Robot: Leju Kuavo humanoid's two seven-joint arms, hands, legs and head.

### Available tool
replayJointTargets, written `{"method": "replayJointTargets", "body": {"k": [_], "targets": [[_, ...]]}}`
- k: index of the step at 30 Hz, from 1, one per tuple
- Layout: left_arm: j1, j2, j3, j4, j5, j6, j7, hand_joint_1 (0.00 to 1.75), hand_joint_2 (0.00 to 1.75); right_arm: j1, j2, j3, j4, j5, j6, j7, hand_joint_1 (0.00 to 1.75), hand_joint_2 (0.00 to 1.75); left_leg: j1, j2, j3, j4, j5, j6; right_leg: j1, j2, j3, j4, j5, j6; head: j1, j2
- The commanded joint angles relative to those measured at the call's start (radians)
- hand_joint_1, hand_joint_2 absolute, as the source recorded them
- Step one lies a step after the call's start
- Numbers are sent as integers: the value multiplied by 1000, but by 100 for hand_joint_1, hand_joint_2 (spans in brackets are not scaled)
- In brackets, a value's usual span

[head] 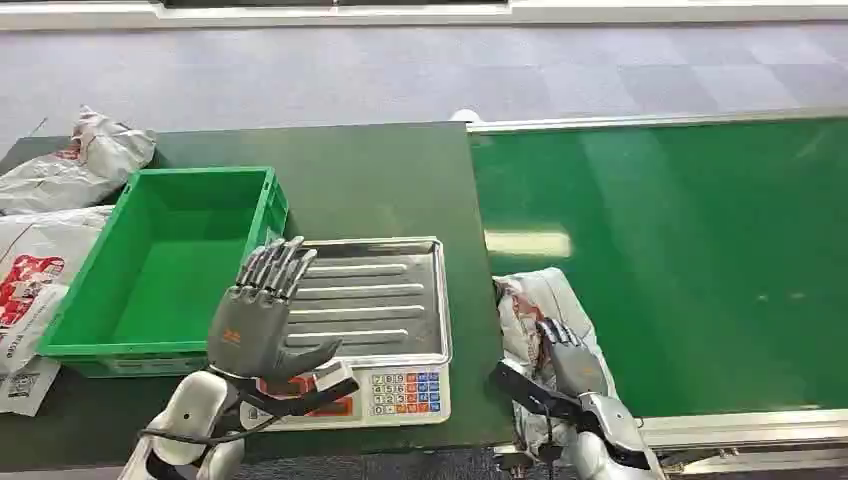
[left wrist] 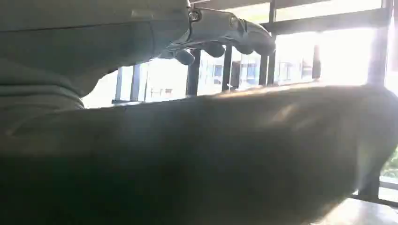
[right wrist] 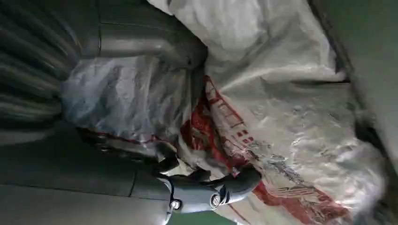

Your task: Moved the parcel from conveyor to table for the left to box.

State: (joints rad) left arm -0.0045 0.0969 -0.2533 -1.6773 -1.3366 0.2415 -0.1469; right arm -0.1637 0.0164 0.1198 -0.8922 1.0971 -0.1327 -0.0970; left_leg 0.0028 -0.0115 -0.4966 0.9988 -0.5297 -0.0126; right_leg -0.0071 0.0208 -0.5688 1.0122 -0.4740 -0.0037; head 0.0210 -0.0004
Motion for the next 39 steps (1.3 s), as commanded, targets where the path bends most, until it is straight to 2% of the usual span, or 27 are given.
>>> {"method": "replayJointTargets", "body": {"k": [1, 4, 10, 11, 12, 13, 15, 16, 19, 22, 33, 37, 38, 39], "targets": [[-33, -7, -51, 71, 30, 5, 4, 0, 0, -12, 8, 92, 192, -1, 70, 94, 0, 175, 1, -2, 2, -4, 2, 0, 1, -5, 4, -5, 2, 0, 0, 0], [-23, -6, -50, 62, 42, 0, 1, 0, 0, 14, -13, 124, 186, 54, 51, 186, 0, 175, 1, -1, 4, -2, 2, 0, 1, -4, 6, -3, 1, 1, 0, 0], [-28, -7, -50, 59, 46, -1, 0, 0, 0, 24, -14, 118, 182, 48, 41, 185, 0, 175, 1, -6, 7, -3, 3, 1, 1, -8, 10, -6, 1, 0, 0, 0], [-29, -7, -49, 57, 59, -2, -5, 0, 0, 24, -23, 136, 185, 85, 41, 229, 0, 175, 1, -6, 9, -2, 2, 1, 1, -8, 12, -5, 1, 1, 0, 0], [-30, -7, -48, 50, 69, -4, -8, 0, 0, 44, -27, 146, 170, 97, 31, 234, 16, 175, 1, -6, 11, -1, 1, 1, 1, -7, 14, -4, 0, 0, 0, 0], [-25, -3, -48, 41, 74, -10, -9, 0, 0, 61, -32, 156, 155, 114, 20, 241, 175, 175, 1, -8, 9, -2, 3, 1, 1, -10, 13, -6, 2, 1, 0, 0], [-2, 6, -42, 19, 78, -13, -7, 0, 0, 78, -38, 182, 122, 173, -28, 276, 175, 175, 1, -7, 14, -1, 0, 1, 1, -7, 17, -4, -1, 0, 0, 0], [18, 10, -37, -1, 78, -6, -6, 0, 0, 84, -34, 182, 92, 199, -49, 284, 175, 175, 1, -8, 11, -2, 2, 1, 1, -9, 15, -6, 1, 1, 0, 0], [29, 10, -33, -14, 81, 0, -6, 0, 0, 87, -24, 160, 40, 229, -46, 299, 175, 175, 0, -9, 11, -1, 2, 1, 1, -10, 16, -5, 0, 1, 0, 0], [25, 9, -33, -15, 85, 0, -10, 0, 0, 95, -48, 151, -9, 267, -53, 309, 175, 175, 0, -11, 10, -1, 1, 2, 0, -11, 17, -5, 0, 0, 0, 0], [19, 11, -32, -11, 93, 4, -18, 0, 0, 113, -61, 132, -43, 284, -59, 311, 175, 175, -2, -10, 7, -2, 2, 2, -1, -11, 13, -6, 1, 0, 0, 0], [6, 28, -28, 4, 106, 15, -26, 0, 0, 161, -106, 90, -188, 337, -64, 335, 175, 175, -2, -12, 5, -2, 2, 2, -1, -13, 12, -6, 0, 1, 0, 0], [5, 27, -23, 1, 108, 18, -30, 0, 0, 167, -160, 74, -281, 470, -146, 448, 175, 175, -2, -12, 6, 0, 1, 2, -2, -12, 13, -4, -1, 1, 0, 0], [6, 26, -17, -4, 115, 20, -35, 0, 0, 176, -215, 12, -432, 466, -50, 410, 175, 175, -3, -12, 6, 0, 0, 2, -2, -11, 12, -3, -1, 1, 0, 0]]}}
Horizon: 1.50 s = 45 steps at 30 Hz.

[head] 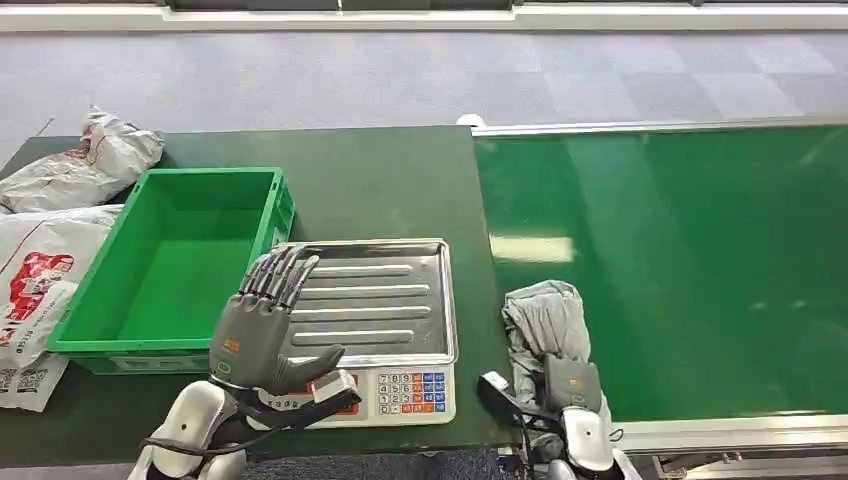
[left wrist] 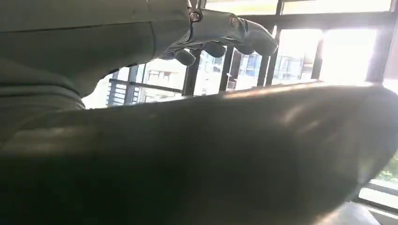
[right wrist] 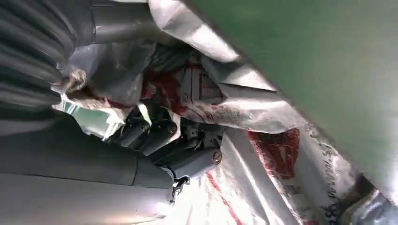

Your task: Moved the parcel from conveyor to table for the left to box.

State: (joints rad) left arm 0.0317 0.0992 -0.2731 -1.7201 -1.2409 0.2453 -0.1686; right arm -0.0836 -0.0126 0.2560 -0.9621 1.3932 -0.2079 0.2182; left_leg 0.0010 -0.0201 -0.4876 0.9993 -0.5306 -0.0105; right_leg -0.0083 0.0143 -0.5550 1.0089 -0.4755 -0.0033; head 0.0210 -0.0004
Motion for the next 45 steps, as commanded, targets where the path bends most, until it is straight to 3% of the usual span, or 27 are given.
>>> {"method": "replayJointTargets", "body": {"k": [1, 3, 6, 8, 10, 12, 13, 14, 15, 17, 18, 19, 21, 22, 23, 25, 27, 28, 29, 31, 32, 33, 37, 40, 45], "targets": [[-24, 21, 11, 28, 20, 16, -19, 0, 0, 84, -257, -173, -475, 178, 66, 78, 175, 175, -2, -4, -6, 0, 2, 1, -2, -6, -4, 0, 1, 1, 0, 0], [-17, 18, 16, 18, 20, 14, -22, 0, 0, 45, -338, -198, -533, 178, 74, 65, 175, 175, -3, -2, -10, 3, 2, 1, -3, -5, -8, 3, 1, 2, 0, 0], [-11, 15, 19, 10, 18, 18, -23, 0, 0, 6, -373, -231, -552, 178, 88, 34, 175, 175, -5, 1, -12, 2, 3, 3, -5, -1, -10, 1, 3, 4, 0, 0], [-1, 11, 22, -2, 16, 20, -23, 0, 0, -90, -424, -264, -557, 170, 129, -18, 175, 175, -6, 5, -20, 1, 3, 4, -7, 2, -12, 2, 5, 6, 0, 0], [9, 0, 28, -14, 17, 19, -42, 0, 0, -247, -492, -216, -535, 178, 120, -36, 175, 175, -7, 11, -22, 2, 2, 5, -8, 7, -17, 3, 6, 5, 0, 0], [15, -9, 25, -11, 26, 31, -42, 0, 0, -541, -531, -107, -471, 178, 207, -94, 175, 175, -8, 16, -24, 4, 1, 5, -9, 11, -21, 5, 7, 6, 0, 0], [15, -8, 23, -7, 26, 35, -44, 0, 0, -621, -537, -65, -447, 178, 215, -109, 175, 175, -11, 20, -26, 5, 1, 6, -12, 16, -24, 7, 8, 8, 0, 0], [15, -8, 23, -7, 26, 35, -44, 0, 0, -621, -537, -65, -447, 178, 215, -109, 175, 175, -10, 20, -27, 4, 2, 7, -12, 16, -24, 7, 9, 8, 0, 0], [12, -5, 18, -1, 29, 40, -40, 0, 0, -715, -532, -25, -433, 171, 248, -126, 175, 175, -10, 24, -29, 5, 2, 7, -12, 20, -27, 8, 10, 8, 0, 0], [12, -6, 18, 2, 32, 45, -40, 0, 0, -799, -532, 26, -411, 164, 259, -131, 175, 175, -10, 18, -27, 2, 5, 7, -12, 15, -25, 5, 10, 9, 0, 0], [13, -9, 20, 4, 37, 51, -43, 0, 0, -895, -529, 80, -397, 144, 287, -139, 175, 175, -10, 22, -28, 2, 6, 6, -11, 17, -27, 5, 12, 8, 0, 0], [15, -11, 22, 2, 42, 58, -45, 0, 0, -968, -528, 128, -392, 121, 301, -143, 175, 175, -9, 17, -26, 3, 6, 6, -10, 14, -25, 5, 11, 9, 1, 0], [12, -7, 26, 1, 70, 66, -54, 0, 0, -1121, -446, 230, -314, 18, 402, -186, 175, 175, -12, 18, -28, 3, 7, 6, -13, 15, -28, 8, 10, 9, 0, 0], [14, -8, 30, 0, 77, 70, -58, 0, 0, -1117, -388, 245, -276, -53, 425, -210, 175, 175, -12, 26, -30, 4, 7, 5, -14, 23, -33, 11, 12, 8, 0, 0], [16, -11, 35, -1, 84, 76, -62, 0, 0, -1091, -323, 264, -232, -123, 437, -226, 175, 175, -11, 20, -27, 2, 8, 6, -12, 18, -29, 8, 12, 8, 1, 0], [8, -16, 40, 7, 90, 93, -63, 0, 0, -1037, -218, 329, -124, -186, 327, -235, 175, 175, -8, 18, -26, -2, 9, 5, -9, 16, -24, 3, 13, 8, 0, 0], [-9, -34, 52, 11, 125, 128, -79, 0, 0, -985, -12, 342, 30, -341, 197, -324, 175, 175, -4, 24, -20, -8, 11, 3, -6, 20, -19, -3, 16, 6, 0, 0], [-13, -44, 56, 11, 129, 135, -87, 0, 0, -1007, 49, 377, 91, -375, 141, -294, 175, 175, -3, 26, -19, -9, 12, 3, -5, 22, -19, -4, 17, 6, 0, 0], [-14, -46, 55, 10, 129, 134, -88, 0, 0, -1018, 56, 396, 97, -387, 136, -282, 175, 175, -3, 29, -13, -5, 10, 3, -5, 27, -22, 2, 15, 6, 0, 0], [-13, -46, 54, 10, 128, 135, -87, 0, 0, -1029, 31, 420, 67, -418, 150, -265, 175, 175, -5, 28, -20, -5, 10, 3, -6, 25, -22, 4, 15, 5, 1, 0], [-11, -46, 54, 10, 128, 136, -87, 0, 0, -1032, 13, 424, 49, -434, 158, -262, 175, 175, -4, 18, -23, -1, 11, 3, -5, 15, -26, 6, 13, 6, -1, 0], [-12, -48, 55, 10, 128, 138, -87, 0, 0, -1026, 16, 401, 36, -473, 157, -285, 175, 175, -3, 20, -20, -1, 12, 1, -5, 15, -29, 6, 15, 3, 0, 0], [-53, -69, 63, 18, 140, 138, -85, 0, 0, -1077, 128, 333, 59, -672, 251, -365, 175, 175, -4, 5, -24, 0, 16, -1, -4, 3, -29, 6, 14, 2, 0, 0], [-65, -72, 68, 23, 140, 140, -81, 0, 0, -1065, 195, 321, 98, -801, 308, -407, 175, 175, -4, 8, -27, 0, 17, -2, -6, 6, -31, 7, 15, 2, 0, 0], [-86, -65, 69, 84, 178, 171, -101, 0, 0, -938, 252, 420, 177, -867, 281, -491, 175, 175, -3, 6, -23, -3, 18, -2, -4, 4, -27, 4, 16, 1, 0, 0]]}}
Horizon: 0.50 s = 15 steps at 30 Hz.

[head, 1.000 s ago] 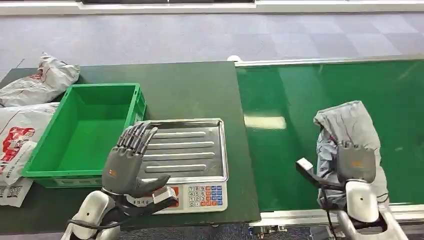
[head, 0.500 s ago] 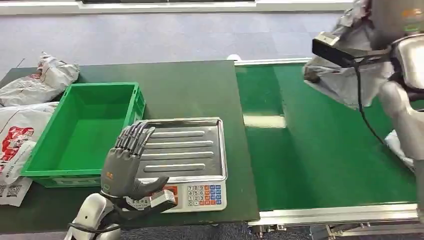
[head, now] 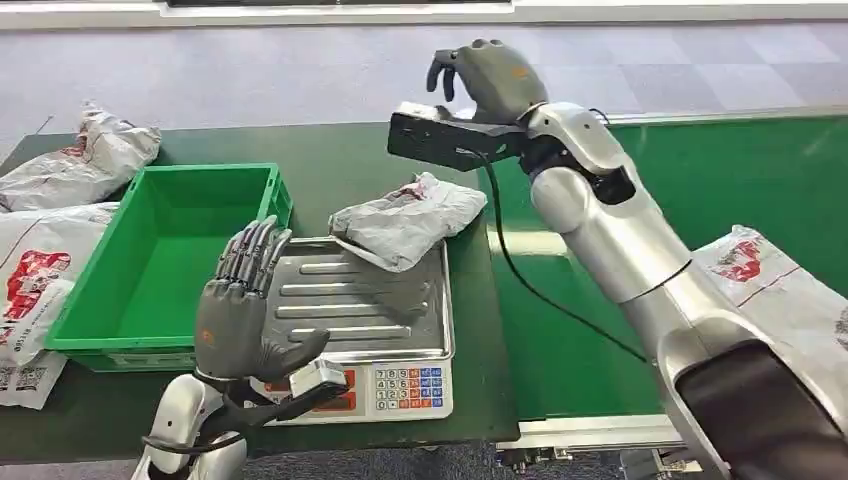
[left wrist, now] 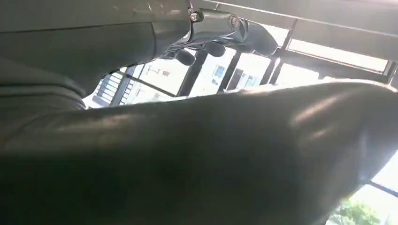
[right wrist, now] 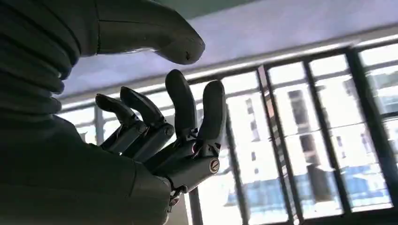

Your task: Moved the parcel from conveyor to table for the left to box.

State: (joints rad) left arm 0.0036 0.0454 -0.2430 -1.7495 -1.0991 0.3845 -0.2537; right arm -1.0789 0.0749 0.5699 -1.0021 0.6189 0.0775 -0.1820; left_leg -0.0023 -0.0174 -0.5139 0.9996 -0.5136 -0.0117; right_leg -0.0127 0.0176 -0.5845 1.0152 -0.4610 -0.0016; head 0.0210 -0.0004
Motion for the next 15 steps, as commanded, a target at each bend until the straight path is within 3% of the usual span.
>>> {"method": "replayJointTargets", "body": {"k": [1, 5, 9, 13, 14, 15], "targets": [[-59, -12, 40, 118, 36, 37, -18, 0, 0, 77, 175, 134, 229, -96, -14, -102, 175, 175, 1, 3, 4, -5, 1, -1, 1, 1, 4, -4, 2, -1, 0, 0], [-48, -9, 52, 93, 41, 40, -9, 0, 0, 145, 188, 183, 211, -125, 2, -133, 175, 175, 2, 4, 4, -5, 1, -1, 2, 1, 3, -5, 2, -1, 0, 0], [-16, -15, 56, 65, 28, 25, -6, 0, 0, 226, 150, 234, 146, -141, 14, -133, 175, 175, 2, 1, 2, -3, 1, -1, 3, -1, 3, -4, 1, -1, 0, 0], [0, -20, 60, 44, 15, 27, 0, 0, 0, 241, 143, 251, 165, -125, -7, -77, 175, 175, 2, 1, 2, -3, 1, 0, 2, -1, 3, -3, 1, 0, 0, 0], [4, -22, 62, 35, 15, 21, 8, 0, 0, 233, 138, 246, 176, -113, -29, -41, 30, 175, 1, 1, 0, -1, 0, 0, 2, -1, 1, -2, 1, 0, 0, 0], [7, -22, 64, 30, 15, 9, 16, 0, 0, 225, 134, 241, 187, -111, -25, -22, 0, 175, 1, 1, 0, -2, 1, 0, 2, -1, 1, -2, 1, 0, 0, 0]]}}
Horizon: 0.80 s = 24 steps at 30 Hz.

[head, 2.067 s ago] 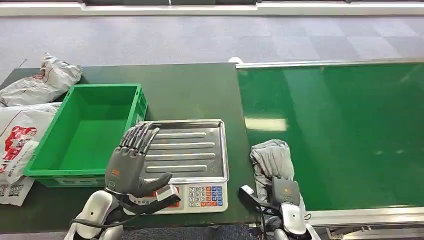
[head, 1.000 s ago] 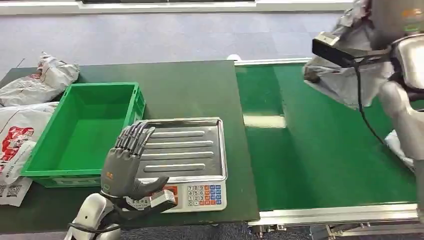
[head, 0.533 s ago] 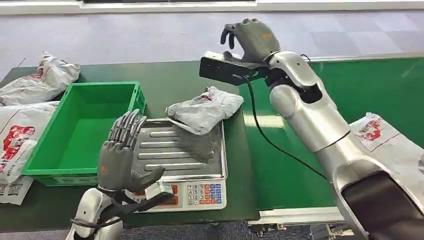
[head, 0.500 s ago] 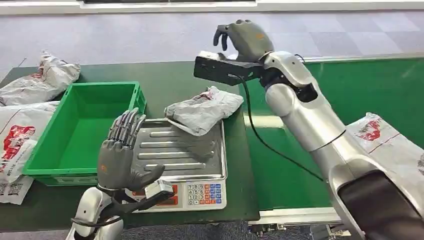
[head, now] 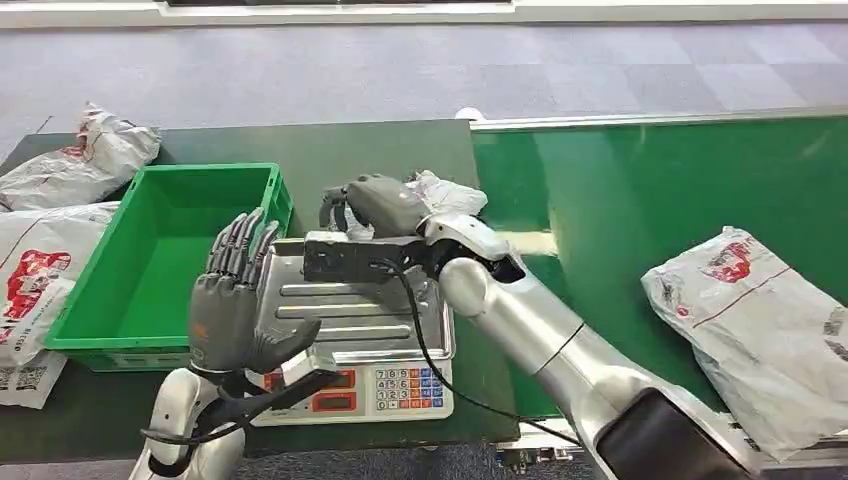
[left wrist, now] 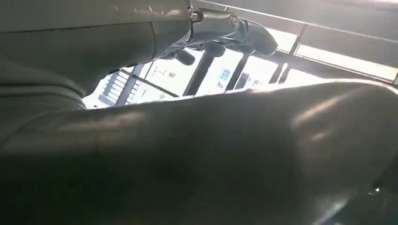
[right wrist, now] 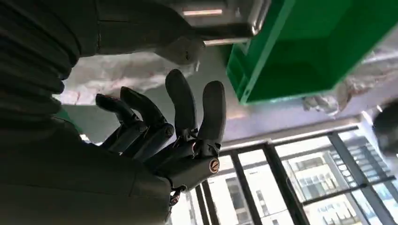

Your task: Moved the parcel from conveyor to table for the left to box.

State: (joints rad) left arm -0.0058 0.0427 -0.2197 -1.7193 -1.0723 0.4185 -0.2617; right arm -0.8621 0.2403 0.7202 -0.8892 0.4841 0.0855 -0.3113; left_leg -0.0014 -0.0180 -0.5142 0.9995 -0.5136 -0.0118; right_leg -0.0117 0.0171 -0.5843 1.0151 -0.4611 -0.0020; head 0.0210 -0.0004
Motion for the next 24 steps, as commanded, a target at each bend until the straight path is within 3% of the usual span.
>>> {"method": "replayJointTargets", "body": {"k": [1, 7, 11, 13, 14, 16, 20, 22, 24], "targets": [[17, -17, 43, -5, -12, -37, 32, 0, 0, -3, -50, 95, 86, 49, -51, 123, 0, 175, 1, 3, 1, -2, 1, 0, 1, -1, 1, -3, 2, 0, 0, 0], [88, -16, 92, -37, 69, -30, -16, 0, 0, 52, -183, 77, 16, 125, -72, 95, 0, 175, 1, -1, 2, -3, 1, 0, 1, -4, 3, -4, 1, 0, 0, 0], [103, -23, 100, -45, 95, -32, -39, 0, 0, 53, -215, 76, -14, 147, -60, 100, 0, 175, 1, -1, 0, -1, 0, 0, 1, -3, 1, -3, 1, 0, 0, 0], [118, -24, 105, -55, 98, -30, -55, 0, 0, 15, -297, 93, -60, 296, -125, 230, 0, 175, 1, 0, 0, 0, 0, 0, 1, -3, 1, -2, 1, 0, 0, 0], [122, -24, 109, -58, 102, -31, -59, 0, 0, -10, -329, 81, -69, 313, -101, 241, 0, 175, 0, -1, -1, 0, 0, 0, 0, -3, 0, -1, 0, 0, 0, 0], [132, -26, 114, -62, 118, -31, -67, 0, 0, -51, -391, 53, -68, 325, -83, 233, 0, 175, 0, -2, -3, 1, 1, 0, 0, -5, -1, -1, 0, 0, 0, 0], [144, -28, 120, -63, 124, -25, -79, 0, 0, -48, -416, 12, -54, 323, -66, 199, 0, 175, 0, -3, -2, 1, 1, 0, 0, -5, -1, -2, 1, 1, 0, 0], [148, -28, 122, -63, 125, -21, -82, 0, 0, -23, -422, -4, -53, 342, -74, 234, 0, 175, -1, -1, -2, 1, 0, 0, -1, -3, -1, -1, 1, 1, 0, 0], [163, -22, 125, -56, 131, -9, -92, 0, 0, 37, -469, -42, -31, 341, -123, 180, 0, 175, -1, -1, -1, 0, 1, 0, -1, -4, 0, -2, 2, 1, 0, 0]]}}
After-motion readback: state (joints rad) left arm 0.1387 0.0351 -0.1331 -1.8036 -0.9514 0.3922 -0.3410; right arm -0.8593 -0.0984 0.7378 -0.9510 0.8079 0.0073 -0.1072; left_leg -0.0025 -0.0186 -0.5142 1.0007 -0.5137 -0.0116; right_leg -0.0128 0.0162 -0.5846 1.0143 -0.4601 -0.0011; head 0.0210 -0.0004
